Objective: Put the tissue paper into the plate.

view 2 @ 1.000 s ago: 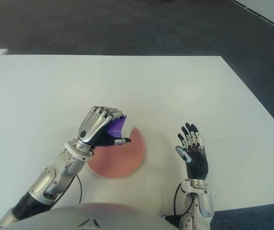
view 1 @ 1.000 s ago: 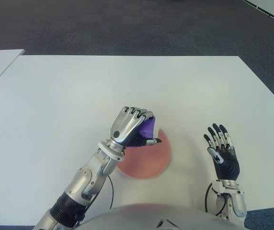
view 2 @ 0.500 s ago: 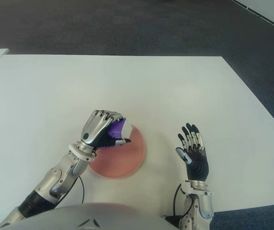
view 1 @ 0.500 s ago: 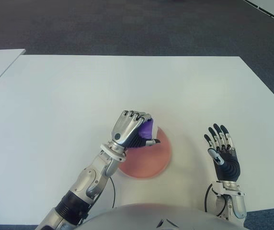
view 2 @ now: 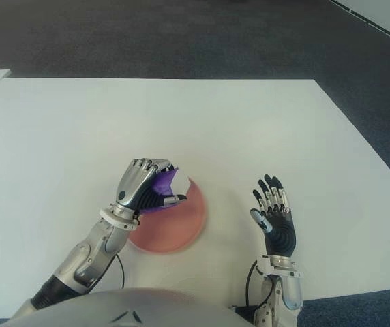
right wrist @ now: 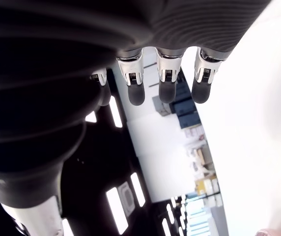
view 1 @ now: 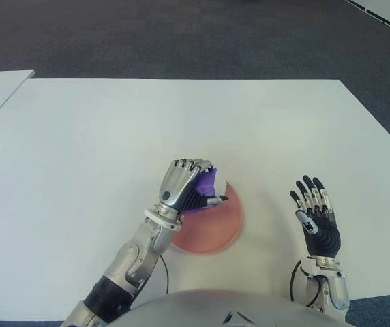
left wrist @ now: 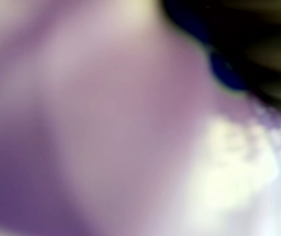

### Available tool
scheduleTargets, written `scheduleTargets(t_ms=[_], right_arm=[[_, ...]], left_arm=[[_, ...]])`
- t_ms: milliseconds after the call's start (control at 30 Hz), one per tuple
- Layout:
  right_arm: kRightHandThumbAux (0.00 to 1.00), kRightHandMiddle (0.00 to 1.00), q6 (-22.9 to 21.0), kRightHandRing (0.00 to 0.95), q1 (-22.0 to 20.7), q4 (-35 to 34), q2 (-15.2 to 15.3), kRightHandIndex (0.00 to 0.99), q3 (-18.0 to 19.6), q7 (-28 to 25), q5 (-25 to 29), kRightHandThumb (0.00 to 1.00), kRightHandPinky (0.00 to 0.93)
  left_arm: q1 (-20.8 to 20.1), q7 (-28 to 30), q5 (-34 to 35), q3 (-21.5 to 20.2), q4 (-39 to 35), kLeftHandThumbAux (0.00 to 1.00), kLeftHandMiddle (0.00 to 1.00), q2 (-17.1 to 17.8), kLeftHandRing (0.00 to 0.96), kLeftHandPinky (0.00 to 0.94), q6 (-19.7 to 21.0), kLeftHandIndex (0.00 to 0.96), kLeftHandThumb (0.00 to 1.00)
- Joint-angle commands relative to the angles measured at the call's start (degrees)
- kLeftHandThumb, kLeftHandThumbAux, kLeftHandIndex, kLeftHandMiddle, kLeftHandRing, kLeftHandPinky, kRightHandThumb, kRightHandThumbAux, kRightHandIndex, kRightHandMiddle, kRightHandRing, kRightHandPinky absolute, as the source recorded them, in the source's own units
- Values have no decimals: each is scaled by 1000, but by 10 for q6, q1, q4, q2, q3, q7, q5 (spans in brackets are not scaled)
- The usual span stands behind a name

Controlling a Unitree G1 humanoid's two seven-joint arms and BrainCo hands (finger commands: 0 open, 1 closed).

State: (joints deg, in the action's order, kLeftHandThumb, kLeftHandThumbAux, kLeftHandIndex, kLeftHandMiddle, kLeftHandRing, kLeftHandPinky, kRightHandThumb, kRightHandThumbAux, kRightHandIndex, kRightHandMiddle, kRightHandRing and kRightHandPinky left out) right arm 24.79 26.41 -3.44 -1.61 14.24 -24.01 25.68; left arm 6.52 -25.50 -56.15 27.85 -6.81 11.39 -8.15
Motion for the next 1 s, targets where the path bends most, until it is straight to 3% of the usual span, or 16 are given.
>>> scheduleTargets(t_ms=[33, 133, 300, 600, 1000], right_arm=[[729, 37, 14, 17, -7, 11, -9, 39, -5, 14, -18, 0, 39], [708, 41, 19, 19, -8, 13, -10, 42, -7, 24, -31, 0, 25], [671, 53, 21, 25, -13, 16, -9, 44, -8, 41, -50, 0, 19], [638, 74, 16, 43, -19, 12, -9, 53, -14, 53, -56, 35, 41], [625, 81, 13, 51, -21, 11, -6, 59, -20, 57, -53, 67, 49]], left_arm=[[17, 13, -15, 4, -20, 218, 181, 0, 142, 139, 18, 215, 191], [28, 35, -22, 7, -51, 193, 128, -1, 89, 85, 32, 160, 161], [43, 78, -24, 10, -90, 218, 90, -2, 62, 93, 51, 110, 169], [64, 142, -48, 5, -148, 314, 155, -1, 154, 241, 88, 189, 212], [73, 172, -65, -5, -179, 336, 189, 1, 176, 207, 108, 231, 206]])
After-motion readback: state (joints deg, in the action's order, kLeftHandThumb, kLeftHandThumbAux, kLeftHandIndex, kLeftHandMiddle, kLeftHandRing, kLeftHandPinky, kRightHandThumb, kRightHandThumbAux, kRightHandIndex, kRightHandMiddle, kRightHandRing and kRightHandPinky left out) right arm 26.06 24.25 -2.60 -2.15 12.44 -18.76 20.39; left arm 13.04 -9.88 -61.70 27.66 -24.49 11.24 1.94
